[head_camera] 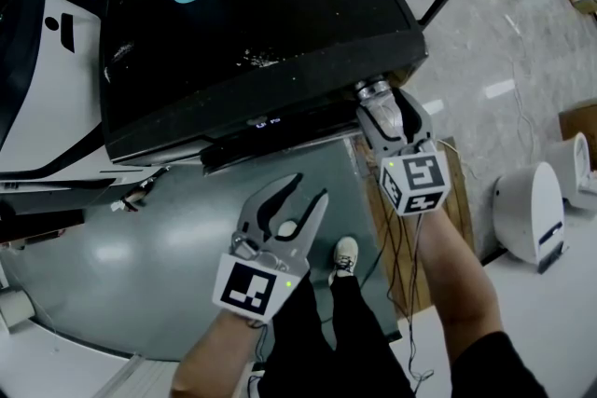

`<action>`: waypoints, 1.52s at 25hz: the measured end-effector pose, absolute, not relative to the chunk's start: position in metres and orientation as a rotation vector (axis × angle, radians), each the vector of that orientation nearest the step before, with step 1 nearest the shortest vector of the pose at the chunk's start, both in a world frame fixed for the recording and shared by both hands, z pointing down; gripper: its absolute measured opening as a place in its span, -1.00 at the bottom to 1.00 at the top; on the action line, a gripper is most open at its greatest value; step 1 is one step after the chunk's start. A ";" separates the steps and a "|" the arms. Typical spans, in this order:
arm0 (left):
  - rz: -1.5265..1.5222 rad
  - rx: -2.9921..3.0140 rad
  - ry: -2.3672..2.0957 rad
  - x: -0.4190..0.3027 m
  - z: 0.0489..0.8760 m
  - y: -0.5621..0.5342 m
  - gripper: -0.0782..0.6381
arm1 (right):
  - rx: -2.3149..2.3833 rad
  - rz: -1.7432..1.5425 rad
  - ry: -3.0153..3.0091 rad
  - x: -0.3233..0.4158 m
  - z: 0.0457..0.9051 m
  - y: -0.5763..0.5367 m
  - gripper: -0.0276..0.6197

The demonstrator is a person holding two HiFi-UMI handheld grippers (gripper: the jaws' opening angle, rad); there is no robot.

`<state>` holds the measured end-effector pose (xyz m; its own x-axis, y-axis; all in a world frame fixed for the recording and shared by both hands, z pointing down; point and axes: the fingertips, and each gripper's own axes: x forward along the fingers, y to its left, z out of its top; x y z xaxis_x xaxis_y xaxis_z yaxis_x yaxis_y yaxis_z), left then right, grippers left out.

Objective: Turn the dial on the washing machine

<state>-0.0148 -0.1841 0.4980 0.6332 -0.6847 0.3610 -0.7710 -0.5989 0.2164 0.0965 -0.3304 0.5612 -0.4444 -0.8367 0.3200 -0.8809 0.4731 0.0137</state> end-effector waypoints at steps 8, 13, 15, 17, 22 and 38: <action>0.338 2.502 -1.161 -0.016 0.500 -0.184 -0.42 | 1.389 -0.039 -2.307 0.089 0.557 -0.327 -0.03; 0.341 2.494 -1.160 -0.018 0.505 -0.184 -0.42 | 1.365 -0.149 -2.264 0.086 0.558 -0.328 -0.03; 0.342 2.493 -1.161 -0.019 0.507 -0.185 -0.42 | 1.373 -0.143 -2.261 0.086 0.559 -0.329 -0.05; 0.343 2.494 -1.160 -0.019 0.507 -0.186 -0.42 | 1.382 -0.133 -2.259 0.087 0.559 -0.330 -0.07; 0.339 2.498 -1.161 -0.021 0.507 -0.188 -0.42 | 1.404 -0.103 -2.287 0.087 0.558 -0.331 -0.08; 0.333 2.497 -1.150 -0.017 0.506 -0.188 -0.42 | 1.485 0.247 -2.468 0.094 0.558 -0.335 -0.07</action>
